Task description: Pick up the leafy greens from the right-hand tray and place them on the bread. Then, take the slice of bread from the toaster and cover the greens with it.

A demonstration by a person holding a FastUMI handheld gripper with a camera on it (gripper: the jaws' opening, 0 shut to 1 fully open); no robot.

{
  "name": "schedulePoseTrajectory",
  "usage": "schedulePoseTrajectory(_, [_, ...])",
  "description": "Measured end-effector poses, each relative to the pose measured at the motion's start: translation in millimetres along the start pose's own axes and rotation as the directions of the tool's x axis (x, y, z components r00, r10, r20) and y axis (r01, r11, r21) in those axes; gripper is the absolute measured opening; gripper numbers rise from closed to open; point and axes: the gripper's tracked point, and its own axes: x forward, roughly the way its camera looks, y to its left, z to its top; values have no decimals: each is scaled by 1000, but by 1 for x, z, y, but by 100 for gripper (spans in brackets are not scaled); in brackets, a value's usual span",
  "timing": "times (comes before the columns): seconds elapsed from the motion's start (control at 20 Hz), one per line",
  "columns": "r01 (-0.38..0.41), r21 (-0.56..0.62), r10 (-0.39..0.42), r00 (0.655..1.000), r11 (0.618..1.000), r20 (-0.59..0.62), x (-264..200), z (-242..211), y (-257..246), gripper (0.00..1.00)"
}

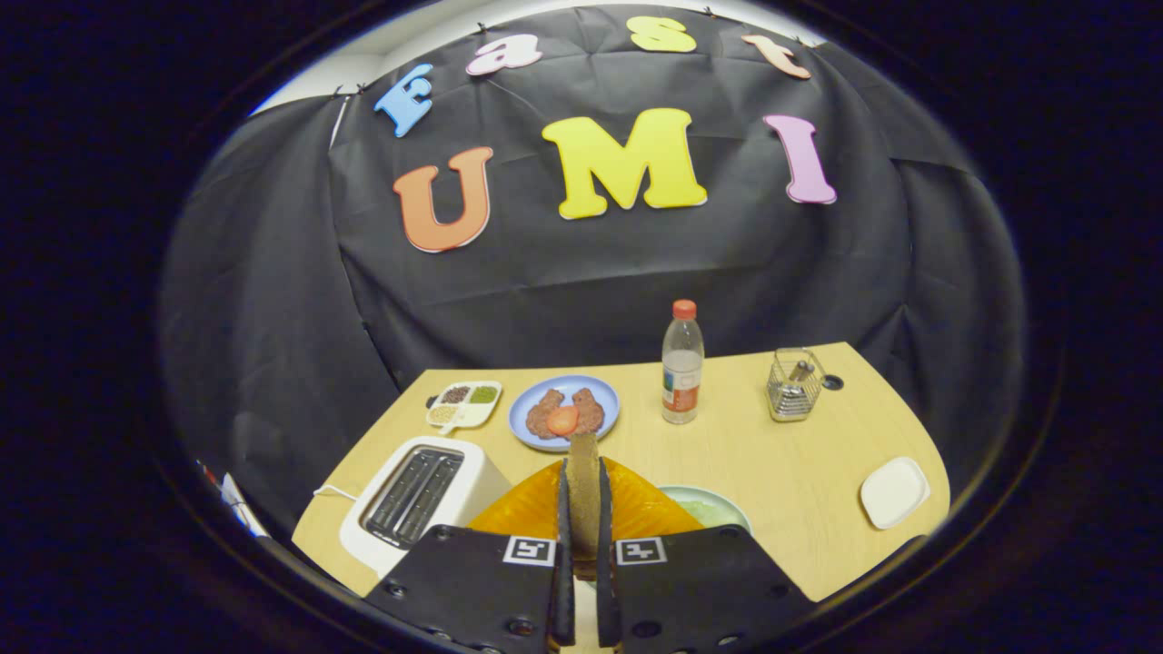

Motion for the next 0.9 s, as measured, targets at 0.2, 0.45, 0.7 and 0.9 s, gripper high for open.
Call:
schedulePoseTrajectory(0.2, [-31, 26, 33, 998, 999, -55, 25, -29, -12, 10])
schedulePoseTrajectory(0.45, [-94, 41, 97, 992, 995, -85, 45, -50, -25, 9])
schedulePoseTrajectory(0.7, [-34, 28, 37, 993, 999, -113, 59, -60, -64, 14])
schedulePoseTrajectory(0.9, [-3, 14, 5, 993, 1000, -115, 61, -61, -96, 33])
